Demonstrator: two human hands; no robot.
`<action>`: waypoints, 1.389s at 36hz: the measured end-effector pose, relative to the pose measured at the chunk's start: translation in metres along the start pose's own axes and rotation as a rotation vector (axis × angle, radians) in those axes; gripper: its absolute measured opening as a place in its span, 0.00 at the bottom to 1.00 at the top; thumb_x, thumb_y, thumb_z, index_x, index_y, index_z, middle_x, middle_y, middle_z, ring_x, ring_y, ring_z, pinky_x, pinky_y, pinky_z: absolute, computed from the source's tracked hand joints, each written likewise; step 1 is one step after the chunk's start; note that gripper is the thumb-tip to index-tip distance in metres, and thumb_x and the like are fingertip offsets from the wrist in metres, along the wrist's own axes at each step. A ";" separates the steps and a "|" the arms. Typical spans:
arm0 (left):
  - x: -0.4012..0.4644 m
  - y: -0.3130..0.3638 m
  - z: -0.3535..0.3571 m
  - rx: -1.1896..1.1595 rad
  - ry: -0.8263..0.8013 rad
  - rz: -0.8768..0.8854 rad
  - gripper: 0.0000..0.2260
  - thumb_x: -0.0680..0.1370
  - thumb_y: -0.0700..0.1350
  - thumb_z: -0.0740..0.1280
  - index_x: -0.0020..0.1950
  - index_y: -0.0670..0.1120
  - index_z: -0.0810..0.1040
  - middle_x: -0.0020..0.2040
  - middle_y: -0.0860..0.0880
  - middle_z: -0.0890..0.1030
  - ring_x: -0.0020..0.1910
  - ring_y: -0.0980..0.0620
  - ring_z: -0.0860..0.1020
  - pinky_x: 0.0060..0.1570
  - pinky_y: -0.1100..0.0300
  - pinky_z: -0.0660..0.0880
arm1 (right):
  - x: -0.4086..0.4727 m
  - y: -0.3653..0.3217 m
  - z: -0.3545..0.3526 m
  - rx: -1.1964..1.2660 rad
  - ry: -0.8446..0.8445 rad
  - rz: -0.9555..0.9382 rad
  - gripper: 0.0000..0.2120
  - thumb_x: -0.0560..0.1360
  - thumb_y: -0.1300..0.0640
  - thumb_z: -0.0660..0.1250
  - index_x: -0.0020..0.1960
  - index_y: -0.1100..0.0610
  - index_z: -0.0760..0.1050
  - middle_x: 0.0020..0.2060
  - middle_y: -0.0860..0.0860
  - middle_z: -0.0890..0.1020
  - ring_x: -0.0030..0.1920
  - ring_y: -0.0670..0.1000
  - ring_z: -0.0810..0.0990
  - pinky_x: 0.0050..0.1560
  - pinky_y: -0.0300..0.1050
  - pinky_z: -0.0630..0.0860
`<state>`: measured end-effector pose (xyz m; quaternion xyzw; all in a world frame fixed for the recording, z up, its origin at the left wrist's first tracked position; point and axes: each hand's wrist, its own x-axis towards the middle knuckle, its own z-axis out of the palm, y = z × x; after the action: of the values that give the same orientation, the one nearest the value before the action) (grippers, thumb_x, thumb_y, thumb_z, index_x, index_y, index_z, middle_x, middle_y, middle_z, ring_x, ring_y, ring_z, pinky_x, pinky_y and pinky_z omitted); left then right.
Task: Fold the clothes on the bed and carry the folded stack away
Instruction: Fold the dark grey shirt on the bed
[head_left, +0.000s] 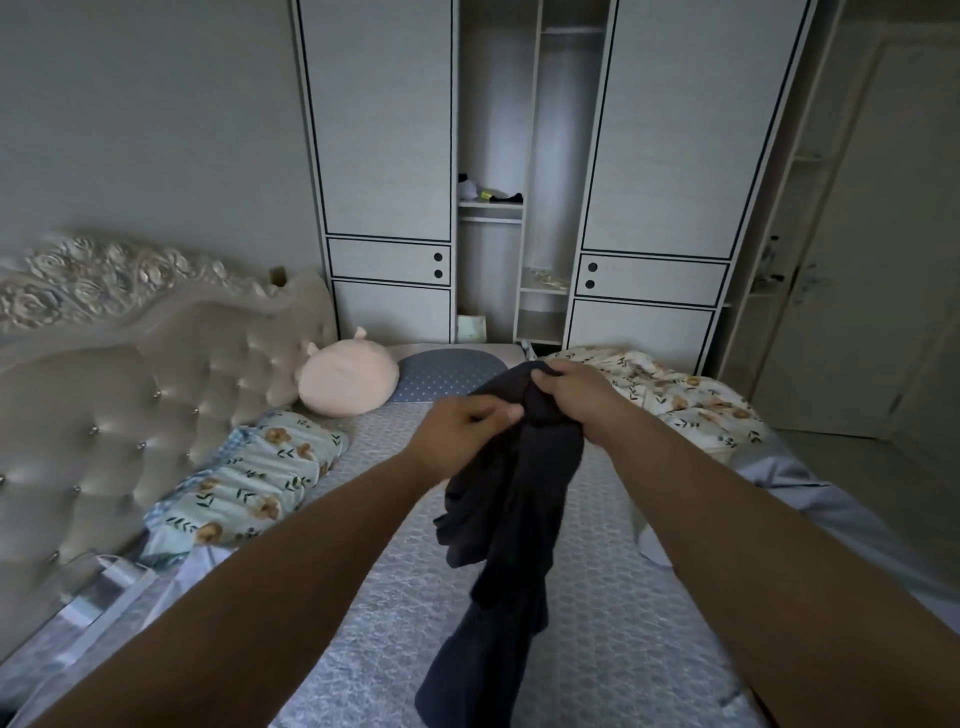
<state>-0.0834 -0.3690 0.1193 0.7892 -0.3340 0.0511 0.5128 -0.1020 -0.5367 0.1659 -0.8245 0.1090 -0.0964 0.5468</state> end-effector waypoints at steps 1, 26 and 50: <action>0.002 -0.004 -0.003 -0.011 0.042 -0.030 0.04 0.75 0.53 0.70 0.48 0.59 0.82 0.47 0.61 0.82 0.50 0.62 0.79 0.54 0.60 0.72 | 0.000 0.000 -0.003 -0.016 -0.005 -0.035 0.08 0.79 0.56 0.63 0.56 0.55 0.77 0.58 0.55 0.79 0.58 0.56 0.78 0.62 0.52 0.73; 0.042 0.022 0.013 -0.068 -0.069 -0.229 0.10 0.81 0.47 0.62 0.49 0.45 0.82 0.46 0.48 0.84 0.46 0.52 0.79 0.50 0.62 0.74 | -0.015 -0.007 -0.046 -0.535 0.097 -0.424 0.25 0.67 0.35 0.70 0.62 0.39 0.75 0.47 0.45 0.71 0.51 0.45 0.73 0.53 0.41 0.69; 0.001 -0.046 -0.015 0.142 -0.433 -0.601 0.32 0.76 0.67 0.54 0.72 0.46 0.69 0.69 0.48 0.71 0.68 0.49 0.69 0.65 0.57 0.62 | 0.010 -0.030 -0.039 -0.351 -0.033 -0.366 0.04 0.71 0.53 0.73 0.44 0.52 0.80 0.35 0.45 0.79 0.35 0.38 0.75 0.30 0.25 0.67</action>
<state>-0.0528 -0.3456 0.0911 0.8781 -0.1841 -0.2468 0.3664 -0.1007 -0.5620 0.2091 -0.9142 -0.0357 -0.1600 0.3705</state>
